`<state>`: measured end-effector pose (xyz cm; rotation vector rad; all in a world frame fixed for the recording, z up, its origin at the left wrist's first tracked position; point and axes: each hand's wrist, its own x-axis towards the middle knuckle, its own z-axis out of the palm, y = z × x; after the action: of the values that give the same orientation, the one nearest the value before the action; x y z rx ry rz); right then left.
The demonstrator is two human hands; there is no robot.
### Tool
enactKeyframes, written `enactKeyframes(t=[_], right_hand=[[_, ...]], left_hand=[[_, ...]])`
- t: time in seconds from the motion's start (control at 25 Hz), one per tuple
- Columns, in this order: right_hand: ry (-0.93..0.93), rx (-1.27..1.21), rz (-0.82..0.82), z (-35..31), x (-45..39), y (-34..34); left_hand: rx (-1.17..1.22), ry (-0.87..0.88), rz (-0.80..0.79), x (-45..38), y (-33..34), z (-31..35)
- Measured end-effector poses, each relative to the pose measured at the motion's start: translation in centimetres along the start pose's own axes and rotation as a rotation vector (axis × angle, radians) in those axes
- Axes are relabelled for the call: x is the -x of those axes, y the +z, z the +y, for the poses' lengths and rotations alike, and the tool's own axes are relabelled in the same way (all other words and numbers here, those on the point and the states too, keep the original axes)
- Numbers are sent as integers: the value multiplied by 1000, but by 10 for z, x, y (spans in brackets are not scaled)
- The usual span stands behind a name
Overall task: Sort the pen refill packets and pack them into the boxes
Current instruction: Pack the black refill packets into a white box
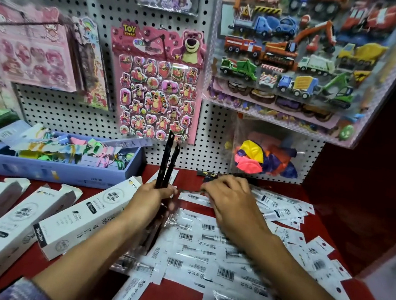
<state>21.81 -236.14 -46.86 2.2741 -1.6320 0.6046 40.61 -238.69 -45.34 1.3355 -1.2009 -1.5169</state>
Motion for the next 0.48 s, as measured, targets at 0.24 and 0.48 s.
enactKeyframes(t=[0.24,0.48], right_hand=[[-173,32,60,-30,25,-25],[44,-93,141,-19,31,-36]], left_hand=[[137,-162,-239,9,1,-3],[130,-166,-346,16,7,0]])
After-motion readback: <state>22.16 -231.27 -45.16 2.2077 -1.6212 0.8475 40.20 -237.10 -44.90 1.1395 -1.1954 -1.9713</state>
